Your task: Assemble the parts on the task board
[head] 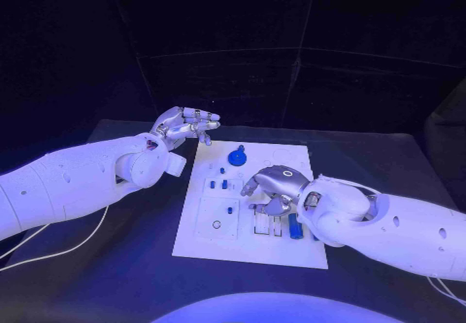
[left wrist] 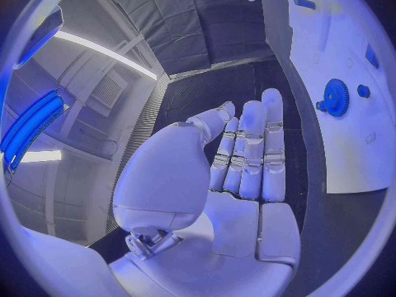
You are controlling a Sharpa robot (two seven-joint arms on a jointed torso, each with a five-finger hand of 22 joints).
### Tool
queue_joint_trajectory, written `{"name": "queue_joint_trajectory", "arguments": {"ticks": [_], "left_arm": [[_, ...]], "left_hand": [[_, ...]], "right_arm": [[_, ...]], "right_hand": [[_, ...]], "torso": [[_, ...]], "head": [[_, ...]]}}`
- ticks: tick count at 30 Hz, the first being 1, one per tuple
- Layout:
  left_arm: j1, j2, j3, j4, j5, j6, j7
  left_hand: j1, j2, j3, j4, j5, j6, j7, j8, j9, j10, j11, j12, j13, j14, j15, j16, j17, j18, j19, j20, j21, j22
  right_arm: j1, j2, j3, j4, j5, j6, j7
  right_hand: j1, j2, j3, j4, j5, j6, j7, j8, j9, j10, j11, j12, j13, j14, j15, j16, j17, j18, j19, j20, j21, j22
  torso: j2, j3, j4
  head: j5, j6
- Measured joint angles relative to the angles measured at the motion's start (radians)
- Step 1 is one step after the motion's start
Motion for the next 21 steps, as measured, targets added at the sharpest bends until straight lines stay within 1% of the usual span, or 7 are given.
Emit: {"name": "queue_joint_trajectory", "arguments": {"ticks": [3, 6, 9, 11, 15, 18, 21], "left_arm": [[0.000, 0.000, 0.000, 0.000, 0.000, 0.000, -0.001], [0.000, 0.000, -0.001, -0.001, 0.000, 0.000, -0.001], [0.000, 0.001, -0.001, -0.001, 0.000, 0.000, -0.001], [0.000, 0.002, -0.002, -0.002, 0.000, 0.000, -0.002], [0.000, 0.003, -0.004, -0.004, 0.000, 0.001, -0.002], [-0.001, 0.004, -0.005, -0.004, 0.000, 0.001, -0.003], [-0.001, 0.004, -0.006, -0.005, 0.000, 0.002, -0.003]], "left_hand": [[0.000, 0.000, 0.000, 0.000, 0.000, 0.000, 0.000, 0.000, 0.000, 0.000, 0.000, 0.000, 0.000, 0.000, 0.000, 0.000, 0.000, 0.000, 0.000, 0.000, 0.000, 0.000], [0.000, 0.000, 0.000, 0.000, 0.000, 0.000, 0.000, 0.000, 0.000, 0.000, 0.000, 0.000, 0.000, 0.000, 0.000, 0.000, 0.000, 0.000, 0.000, 0.000, 0.000, 0.000], [0.000, 0.000, 0.000, 0.000, 0.000, 0.000, 0.000, 0.000, 0.000, 0.000, 0.000, 0.000, 0.000, 0.000, 0.000, 0.000, 0.000, 0.000, 0.000, 0.000, 0.000, 0.000], [0.000, 0.000, 0.000, 0.000, 0.000, 0.000, 0.000, 0.000, 0.000, 0.000, 0.000, 0.000, 0.000, 0.000, 0.000, 0.000, 0.000, 0.000, 0.000, 0.000, 0.000, 0.000], [0.000, 0.000, 0.000, 0.000, 0.000, 0.000, 0.000, 0.000, 0.000, 0.000, 0.000, 0.004, 0.000, 0.000, 0.000, 0.000, -0.002, 0.000, 0.000, 0.000, 0.000, 0.000], [0.000, 0.000, 0.000, 0.000, 0.000, 0.000, 0.000, 0.000, 0.000, 0.000, 0.000, 0.004, 0.000, 0.000, 0.000, 0.000, -0.002, 0.000, 0.000, 0.000, 0.000, 0.000], [0.000, 0.000, 0.000, 0.000, 0.000, 0.000, 0.000, 0.000, 0.000, 0.000, 0.000, 0.004, 0.000, 0.000, 0.000, 0.000, -0.002, 0.000, 0.000, 0.000, 0.000, 0.000]], "right_arm": [[0.026, -0.042, 0.015, 0.009, 0.019, -0.002, -0.016], [0.050, -0.067, 0.022, 0.010, 0.030, 0.010, -0.046], [0.066, -0.084, 0.025, 0.004, 0.033, 0.032, -0.081], [0.070, -0.091, 0.026, 0.000, 0.033, 0.047, -0.100], [0.074, -0.100, 0.026, -0.003, 0.028, 0.077, -0.130], [0.076, -0.102, 0.026, -0.007, 0.023, 0.100, -0.145], [0.077, -0.098, 0.026, -0.012, 0.020, 0.125, -0.156]], "right_hand": [[0.000, 0.000, -0.017, 0.003, -0.005, -0.005, -0.005, 0.000, -0.002, -0.007, -0.002, 0.000, -0.002, 0.000, 0.000, 0.000, -0.006, 0.000, 0.002, 0.002, 0.000, -0.004], [-0.019, -0.011, -0.061, 0.010, -0.039, -0.055, -0.015, -0.005, -0.005, -0.066, -0.001, -0.005, -0.005, 0.000, 0.000, -0.020, -0.036, 0.005, -0.004, -0.003, -0.022, -0.043], [-0.018, -0.010, -0.125, 0.022, -0.046, -0.084, -0.030, -0.005, -0.005, -0.105, 0.003, -0.004, -0.005, 0.000, 0.000, -0.025, -0.049, 0.016, -0.009, 0.002, -0.035, -0.064], [-0.009, -0.001, -0.160, 0.031, -0.046, -0.089, -0.035, -0.005, -0.004, -0.119, 0.004, 0.005, -0.004, 0.000, 0.000, -0.026, -0.051, 0.016, -0.009, 0.002, -0.035, -0.067], [0.010, 0.017, -0.208, 0.048, -0.046, -0.089, -0.035, -0.005, -0.004, -0.122, 0.003, 0.025, -0.003, 0.000, 0.000, -0.026, -0.054, 0.016, -0.005, 0.006, -0.039, -0.067], [0.025, 0.022, -0.222, 0.054, -0.046, -0.089, -0.035, -0.005, -0.002, -0.122, 0.003, 0.042, -0.002, 0.000, 0.000, -0.026, -0.055, 0.016, -0.001, 0.002, -0.039, -0.067], [0.034, 0.030, -0.229, 0.060, -0.046, -0.080, -0.031, -0.005, -0.001, -0.109, -0.009, 0.060, -0.001, 0.000, 0.000, -0.026, -0.057, 0.016, 0.001, 0.001, -0.039, -0.067]], "torso": [[0.000, -0.0002, -0.0008], [0.000, -0.0001, -0.0008], [0.001, 0.0000, -0.0003], [0.001, 0.0000, 0.0006], [0.002, 0.0005, 0.0018], [0.002, 0.0004, 0.0021], [0.002, 0.0000, 0.0021]], "head": [[-0.007, 0.006], [-0.014, 0.010], [-0.021, 0.015], [-0.024, 0.017], [-0.026, 0.018], [-0.028, 0.018], [-0.028, 0.019]]}}
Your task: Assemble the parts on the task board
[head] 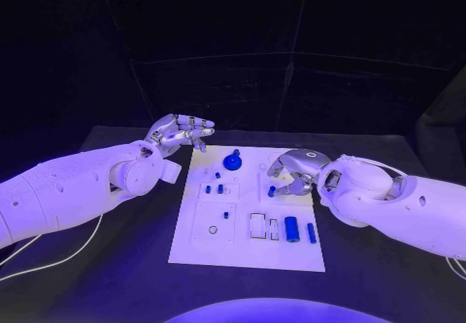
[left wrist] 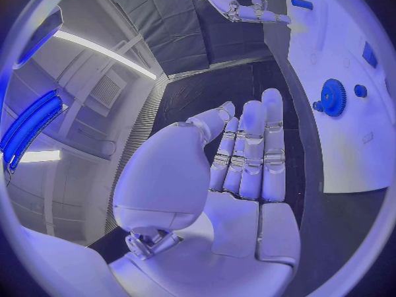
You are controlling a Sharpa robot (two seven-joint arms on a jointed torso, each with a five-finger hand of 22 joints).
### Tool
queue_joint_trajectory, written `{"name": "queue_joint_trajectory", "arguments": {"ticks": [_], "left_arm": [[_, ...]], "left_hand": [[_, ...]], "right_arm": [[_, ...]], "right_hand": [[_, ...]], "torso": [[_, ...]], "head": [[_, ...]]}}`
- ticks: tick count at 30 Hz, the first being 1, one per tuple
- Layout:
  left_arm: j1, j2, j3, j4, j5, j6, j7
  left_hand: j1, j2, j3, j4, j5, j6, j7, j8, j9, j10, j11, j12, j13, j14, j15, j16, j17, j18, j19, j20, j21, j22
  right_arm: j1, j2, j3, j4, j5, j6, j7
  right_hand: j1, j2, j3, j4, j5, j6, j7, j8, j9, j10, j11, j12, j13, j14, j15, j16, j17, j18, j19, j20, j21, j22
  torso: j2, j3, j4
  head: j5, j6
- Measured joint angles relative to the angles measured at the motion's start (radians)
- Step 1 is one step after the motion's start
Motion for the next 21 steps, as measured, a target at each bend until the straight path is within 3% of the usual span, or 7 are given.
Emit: {"name": "queue_joint_trajectory", "arguments": {"ticks": [8, 12, 21], "left_arm": [[0.000, 0.001, -0.001, 0.000, 0.000, 0.001, 0.000], [0.000, 0.001, -0.001, 0.000, 0.000, 0.002, 0.000], [0.000, 0.003, -0.001, -0.001, 0.000, 0.003, 0.000]], "left_hand": [[0.000, 0.000, 0.000, 0.000, 0.000, 0.000, 0.000, 0.004, 0.000, 0.000, 0.000, 0.000, -0.001, 0.000, 0.000, 0.000, -0.001, 0.000, 0.000, 0.000, 0.000, -0.001], [0.000, 0.000, 0.000, 0.000, 0.000, 0.000, 0.000, 0.004, 0.000, 0.000, 0.000, 0.000, -0.001, 0.000, 0.000, 0.000, -0.001, 0.000, 0.000, 0.000, 0.000, -0.001], [0.000, 0.000, 0.000, 0.000, 0.000, 0.000, 0.000, 0.004, 0.000, 0.000, 0.000, 0.000, -0.001, 0.000, 0.000, 0.000, -0.001, 0.000, 0.000, 0.000, 0.000, -0.001]], "right_arm": [[0.000, 0.025, 0.000, -0.004, -0.003, 0.075, -0.013], [0.000, 0.035, -0.001, -0.006, -0.003, 0.100, -0.014], [0.000, 0.048, -0.001, -0.026, -0.001, 0.130, -0.011]], "right_hand": [[0.018, 0.018, -0.003, -0.002, 0.000, 0.024, 0.010, 0.005, 0.001, 0.054, -0.007, 0.034, 0.001, 0.004, -0.004, -0.011, -0.020, 0.000, 0.007, -0.007, -0.004, -0.002], [0.034, 0.034, -0.003, -0.002, 0.000, 0.044, 0.008, 0.005, 0.001, 0.086, -0.011, 0.038, -0.004, 0.000, -0.008, -0.016, -0.029, 0.000, 0.016, -0.009, -0.004, 0.000], [0.059, 0.059, 0.069, -0.006, -0.021, 0.104, 0.005, 0.016, 0.003, 0.163, -0.020, 0.029, -0.006, 0.000, -0.015, -0.008, -0.009, 0.000, 0.034, -0.020, 0.008, 0.029]], "torso": [[0.000, -0.0001, 0.0007], [0.000, -0.0001, 0.0010], [0.000, 0.0005, 0.0010]], "head": [[0.000, -0.002], [0.000, -0.002], [0.000, -0.004]]}}
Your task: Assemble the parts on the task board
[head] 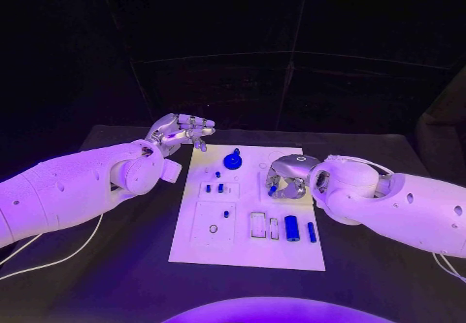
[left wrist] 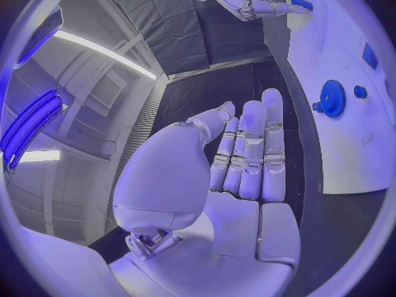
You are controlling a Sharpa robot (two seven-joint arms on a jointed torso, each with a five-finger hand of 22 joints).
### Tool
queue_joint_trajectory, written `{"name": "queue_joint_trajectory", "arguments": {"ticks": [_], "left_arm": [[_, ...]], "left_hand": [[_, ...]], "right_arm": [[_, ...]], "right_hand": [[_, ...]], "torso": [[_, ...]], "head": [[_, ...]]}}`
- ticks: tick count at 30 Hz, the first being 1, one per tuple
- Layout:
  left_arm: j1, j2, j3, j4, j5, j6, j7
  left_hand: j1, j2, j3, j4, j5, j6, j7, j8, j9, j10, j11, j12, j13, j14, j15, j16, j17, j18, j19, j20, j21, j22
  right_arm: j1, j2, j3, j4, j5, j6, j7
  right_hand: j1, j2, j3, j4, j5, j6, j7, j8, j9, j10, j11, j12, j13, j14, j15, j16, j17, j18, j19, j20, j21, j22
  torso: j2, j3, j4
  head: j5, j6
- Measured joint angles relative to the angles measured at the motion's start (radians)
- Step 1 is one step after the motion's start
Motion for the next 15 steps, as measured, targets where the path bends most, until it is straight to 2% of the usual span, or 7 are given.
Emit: {"name": "queue_joint_trajectory", "arguments": {"ticks": [5, 9, 15], "left_arm": [[0.000, 0.000, 0.000, -0.001, 0.000, 0.001, 0.000], [0.000, 0.000, 0.000, -0.002, 0.000, 0.001, 0.000], [0.000, 0.000, 0.000, -0.002, 0.000, 0.002, -0.001]], "left_hand": [[0.000, 0.000, 0.000, 0.000, 0.000, 0.000, 0.000, 0.000, 0.000, 0.000, 0.000, 0.000, 0.000, 0.000, 0.000, 0.000, 0.000, 0.000, 0.000, 0.000, 0.000, 0.000], [0.000, 0.000, 0.000, 0.000, 0.000, 0.000, 0.000, 0.000, 0.000, 0.000, 0.000, 0.000, 0.000, 0.000, 0.000, 0.000, 0.000, 0.000, 0.000, 0.000, 0.000, 0.000], [0.000, 0.000, 0.000, 0.000, 0.000, 0.000, 0.000, 0.000, 0.000, 0.000, 0.000, 0.000, 0.000, 0.000, 0.000, 0.000, -0.002, 0.000, 0.000, 0.000, 0.000, -0.001]], "right_arm": [[0.000, 0.007, 0.000, -0.009, 0.000, 0.005, 0.001], [0.000, 0.013, 0.000, -0.015, -0.004, 0.003, 0.002], [0.000, 0.015, 0.000, -0.019, -0.014, -0.014, 0.005]], "right_hand": [[0.005, 0.005, 0.038, -0.002, -0.009, 0.019, 0.001, 0.000, 0.000, 0.015, 0.001, -0.020, -0.001, 0.000, 0.000, 0.004, 0.003, 0.000, 0.000, 0.000, 0.001, 0.005], [0.022, 0.014, 0.093, -0.013, -0.041, 0.033, -0.002, 0.000, 0.000, 0.029, 0.000, -0.037, -0.001, 0.003, -0.003, 0.011, 0.009, 0.000, 0.007, 0.000, 0.008, 0.011], [0.026, 0.010, 0.165, -0.030, -0.047, 0.057, 0.001, 0.000, -0.001, 0.063, -0.002, -0.048, -0.002, 0.000, -0.007, 0.018, 0.018, 0.000, 0.011, -0.004, 0.019, 0.026]], "torso": [[0.000, 0.0002, -0.0002], [0.001, 0.0004, -0.0010], [0.001, 0.0003, -0.0010]], "head": [[0.001, -0.002], [0.001, -0.003], [-0.001, -0.005]]}}
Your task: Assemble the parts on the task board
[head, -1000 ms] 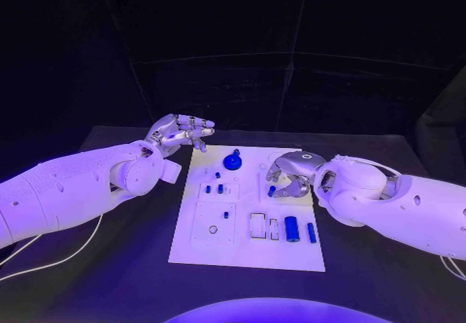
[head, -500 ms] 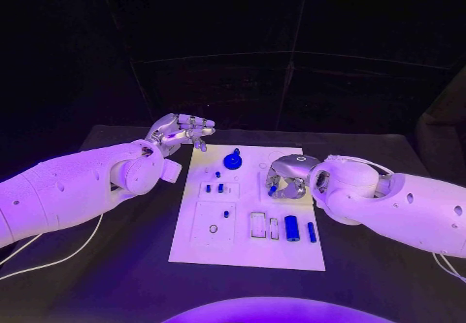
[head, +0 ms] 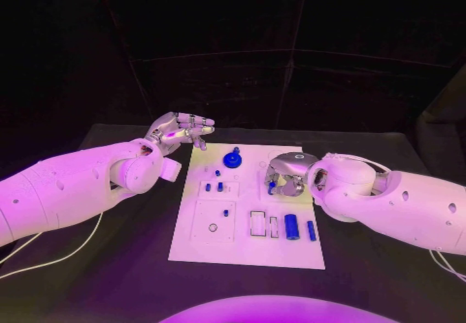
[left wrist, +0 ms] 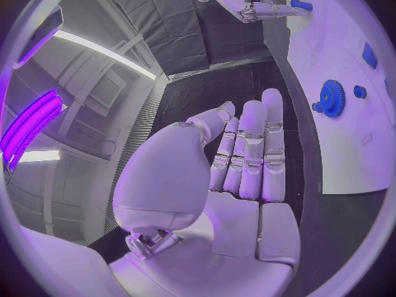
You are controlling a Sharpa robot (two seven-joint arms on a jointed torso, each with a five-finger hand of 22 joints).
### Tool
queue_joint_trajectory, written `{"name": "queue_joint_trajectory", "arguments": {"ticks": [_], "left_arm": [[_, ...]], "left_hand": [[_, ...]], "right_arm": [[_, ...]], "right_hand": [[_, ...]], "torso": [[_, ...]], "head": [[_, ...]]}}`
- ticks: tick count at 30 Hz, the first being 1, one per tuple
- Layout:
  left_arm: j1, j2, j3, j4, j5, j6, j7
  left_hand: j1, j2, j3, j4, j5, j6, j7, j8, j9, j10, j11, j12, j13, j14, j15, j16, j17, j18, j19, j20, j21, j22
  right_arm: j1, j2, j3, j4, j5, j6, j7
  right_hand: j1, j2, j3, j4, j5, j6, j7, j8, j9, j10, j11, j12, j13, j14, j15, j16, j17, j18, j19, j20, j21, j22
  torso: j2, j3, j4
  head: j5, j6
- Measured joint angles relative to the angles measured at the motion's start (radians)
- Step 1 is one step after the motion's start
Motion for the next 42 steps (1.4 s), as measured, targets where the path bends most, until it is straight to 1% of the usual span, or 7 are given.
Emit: {"name": "queue_joint_trajectory", "arguments": {"ticks": [6, 12, 16, 20, 26, 35, 42], "left_arm": [[0.000, -0.001, 0.000, 0.000, 0.000, 0.000, 0.000], [0.000, -0.002, 0.000, 0.000, 0.000, 0.001, -0.001], [0.000, -0.003, 0.000, 0.000, 0.000, 0.001, -0.001], [0.000, -0.003, 0.000, 0.000, 0.000, 0.000, -0.001], [0.000, 0.001, 0.000, -0.001, 0.000, 0.000, -0.001], [0.000, 0.022, 0.000, -0.007, 0.000, 0.000, 0.000], [0.000, 0.030, 0.000, -0.014, 0.000, 0.000, 0.000]], "left_hand": [[0.000, 0.000, 0.000, 0.000, 0.000, 0.000, 0.000, 0.000, 0.000, 0.000, 0.000, 0.000, 0.000, 0.000, 0.000, 0.000, 0.000, 0.000, 0.000, 0.000, 0.000, 0.000], [0.000, 0.000, 0.000, 0.000, 0.000, 0.000, 0.000, 0.000, 0.000, 0.000, 0.000, 0.000, 0.000, 0.000, 0.000, 0.000, 0.000, 0.000, 0.000, 0.000, 0.000, 0.000], [0.000, 0.000, 0.000, 0.000, 0.000, 0.000, 0.000, 0.000, 0.000, 0.000, 0.000, 0.000, 0.000, 0.000, 0.000, 0.000, 0.000, 0.000, 0.000, 0.000, 0.000, 0.000], [0.000, 0.000, 0.000, 0.000, 0.000, 0.000, 0.000, 0.000, 0.000, 0.000, 0.000, 0.000, 0.000, 0.000, 0.000, 0.000, -0.001, 0.000, 0.000, 0.000, 0.000, 0.000], [0.000, 0.000, 0.000, 0.000, 0.000, 0.000, 0.000, 0.000, 0.000, 0.000, 0.000, 0.000, 0.000, 0.000, 0.000, 0.000, -0.001, 0.000, 0.000, 0.000, 0.000, 0.000], [0.000, 0.000, 0.000, 0.000, 0.000, 0.000, 0.000, 0.000, 0.000, 0.000, 0.000, 0.000, 0.000, 0.000, 0.000, 0.000, -0.001, 0.000, 0.000, 0.000, 0.000, 0.000], [0.000, 0.000, -0.002, -0.002, 0.000, 0.000, 0.000, 0.000, 0.000, 0.000, 0.000, 0.004, 0.000, 0.000, 0.000, 0.000, -0.001, -0.001, 0.000, 0.000, 0.000, 0.000]], "right_arm": [[-0.001, -0.014, 0.000, 0.020, -0.006, -0.040, 0.010], [0.000, -0.061, 0.001, 0.086, 0.006, -0.094, 0.023], [0.000, -0.084, 0.010, 0.134, 0.027, -0.126, 0.042], [0.001, -0.074, 0.015, 0.158, 0.050, -0.153, 0.065], [-0.003, 0.018, 0.018, 0.139, 0.074, -0.173, 0.103], [-0.050, 0.150, 0.015, 0.080, 0.073, -0.170, 0.156], [-0.072, 0.199, 0.006, 0.043, 0.059, -0.144, 0.181]], "right_hand": [[-0.005, -0.006, 0.047, -0.012, -0.006, 0.023, 0.001, 0.006, -0.001, 0.027, -0.005, -0.009, 0.002, 0.000, 0.000, 0.004, 0.000, 0.000, 0.013, -0.005, 0.021, 0.034], [-0.015, -0.023, 0.072, -0.021, -0.006, 0.026, 0.000, 0.009, 0.001, 0.032, -0.007, -0.023, 0.004, 0.000, 0.000, 0.004, -0.008, 0.000, 0.013, -0.005, 0.026, 0.042], [-0.020, -0.028, 0.086, -0.028, -0.006, 0.026, 0.001, 0.004, -0.001, 0.037, -0.005, -0.031, 0.004, 0.000, 0.000, 0.004, -0.008, 0.000, 0.015, -0.003, 0.031, 0.045], [-0.024, -0.032, 0.088, -0.031, -0.006, 0.027, 0.001, 0.004, -0.001, 0.037, -0.005, -0.031, 0.004, 0.000, 0.000, 0.004, -0.007, 0.000, 0.016, -0.002, 0.031, 0.045], [-0.024, -0.032, 0.097, -0.034, 0.001, 0.026, 0.001, 0.004, -0.001, 0.037, -0.005, -0.035, 0.004, 0.000, 0.000, 0.004, -0.006, 0.000, 0.016, -0.001, 0.031, 0.046], [-0.028, -0.036, 0.106, -0.038, 0.007, 0.026, 0.001, 0.004, -0.001, 0.037, -0.005, -0.045, 0.004, 0.000, 0.000, 0.004, -0.008, 0.000, 0.016, -0.002, 0.031, 0.046], [-0.028, -0.036, 0.109, -0.040, 0.011, 0.026, 0.001, 0.000, -0.001, 0.037, -0.005, -0.045, 0.004, 0.000, 0.000, 0.004, -0.012, 0.000, 0.016, -0.001, 0.031, 0.045]], "torso": [[-0.001, -0.0001, 0.0000], [-0.002, -0.0008, 0.0000], [-0.002, -0.0010, 0.0000], [-0.002, -0.0011, 0.0000], [-0.002, -0.0020, 0.0010], [-0.001, -0.0020, 0.0035], [0.000, -0.0019, 0.0019]], "head": [[0.000, -0.001], [0.003, 0.001], [0.005, 0.003], [0.007, 0.004], [0.009, 0.002], [0.027, -0.002], [0.039, -0.010]]}}
